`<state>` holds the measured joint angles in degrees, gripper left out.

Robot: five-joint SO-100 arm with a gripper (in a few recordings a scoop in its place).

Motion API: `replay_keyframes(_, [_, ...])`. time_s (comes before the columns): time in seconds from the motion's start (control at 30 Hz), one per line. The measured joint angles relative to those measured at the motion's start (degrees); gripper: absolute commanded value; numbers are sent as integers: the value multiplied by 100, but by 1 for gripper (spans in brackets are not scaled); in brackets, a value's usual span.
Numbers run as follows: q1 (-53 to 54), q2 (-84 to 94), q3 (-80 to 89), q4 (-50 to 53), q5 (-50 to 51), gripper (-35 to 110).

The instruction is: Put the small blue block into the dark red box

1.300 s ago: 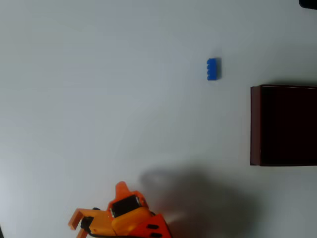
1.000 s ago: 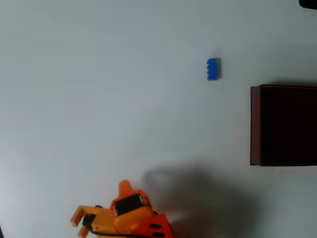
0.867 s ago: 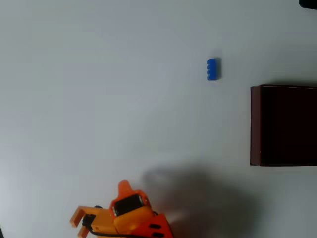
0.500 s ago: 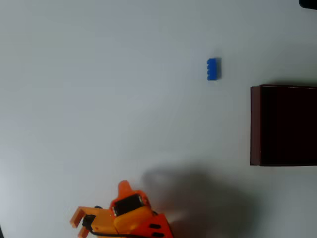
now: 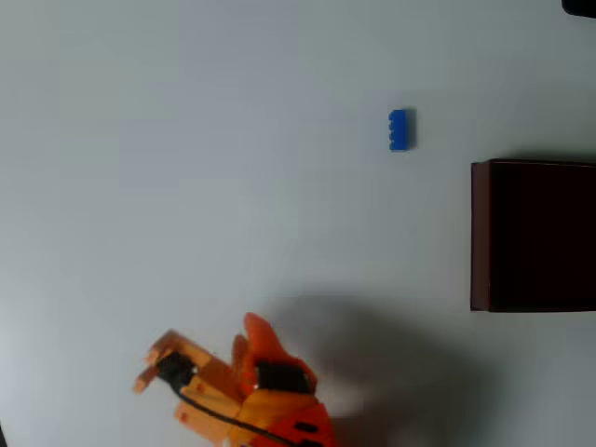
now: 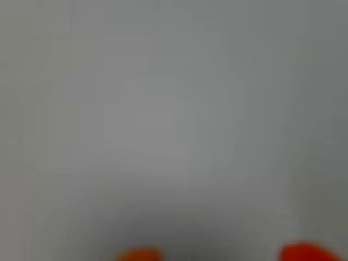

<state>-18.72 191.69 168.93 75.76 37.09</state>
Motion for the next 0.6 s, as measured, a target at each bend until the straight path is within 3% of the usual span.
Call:
replay_keyframes(0.13, [773, -404, -439, -237, 835, 15])
replay_keyframes(0.27, [1547, -1898, -1468, -202, 1582, 20])
replay_keyframes(0.6, [2830, -5062, -3410, -642, 2391, 27])
